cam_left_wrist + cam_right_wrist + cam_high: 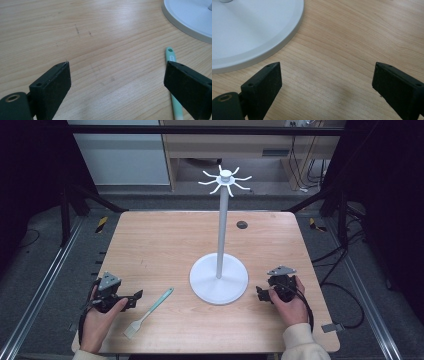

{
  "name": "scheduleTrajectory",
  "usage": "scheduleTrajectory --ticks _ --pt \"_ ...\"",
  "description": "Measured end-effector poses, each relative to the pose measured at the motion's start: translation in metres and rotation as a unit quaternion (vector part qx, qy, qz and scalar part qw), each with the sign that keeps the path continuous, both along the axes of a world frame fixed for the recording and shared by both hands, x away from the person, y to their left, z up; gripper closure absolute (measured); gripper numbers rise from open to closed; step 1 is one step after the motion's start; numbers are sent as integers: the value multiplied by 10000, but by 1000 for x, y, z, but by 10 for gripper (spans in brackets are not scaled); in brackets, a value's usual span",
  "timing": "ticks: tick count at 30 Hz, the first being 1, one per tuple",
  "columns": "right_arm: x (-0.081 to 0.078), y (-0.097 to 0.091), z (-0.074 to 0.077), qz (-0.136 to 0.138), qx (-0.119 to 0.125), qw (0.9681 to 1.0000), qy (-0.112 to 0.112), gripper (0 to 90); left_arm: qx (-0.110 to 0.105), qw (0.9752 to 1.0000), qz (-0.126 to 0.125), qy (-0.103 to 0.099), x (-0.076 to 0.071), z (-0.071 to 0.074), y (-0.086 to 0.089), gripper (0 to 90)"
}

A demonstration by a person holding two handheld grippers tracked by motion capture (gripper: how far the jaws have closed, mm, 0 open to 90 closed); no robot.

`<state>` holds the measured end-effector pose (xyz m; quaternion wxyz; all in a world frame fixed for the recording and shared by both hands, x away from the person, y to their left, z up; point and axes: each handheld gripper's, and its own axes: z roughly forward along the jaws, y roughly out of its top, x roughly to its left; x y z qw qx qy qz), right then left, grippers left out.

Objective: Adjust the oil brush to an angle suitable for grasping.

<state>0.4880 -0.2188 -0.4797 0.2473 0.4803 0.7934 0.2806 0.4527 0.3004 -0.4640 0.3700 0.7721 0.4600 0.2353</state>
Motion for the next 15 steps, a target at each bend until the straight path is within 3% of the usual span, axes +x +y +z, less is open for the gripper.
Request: scheduleTrajectory --ticks 3,6,7,10,12,13,15 --pt "0 0 0 -29 17 10000 22 96 99 9998 -188 -47 -2 6 -12 135" --pt "0 0 0 -33 -24 10000 6 96 183 9990 -394 -111 -1 14 -25 295" --pt "0 0 0 -30 -19 10000 11 96 204 9987 -459 -126 1 18 -28 387" --pt "-1 -1 0 -52 -22 10000 12 96 453 9973 -574 41 12 26 -38 509" --pt "-1 -1 0 -55 -19 10000 19 95 527 9965 -625 154 18 27 -41 539" --pt "-1 -2 0 -74 -7 10000 12 96 521 9964 -639 216 24 27 -44 629" --pt "-1 -3 0 -68 -8 10000 5 95 446 9967 -632 238 28 25 -44 669"
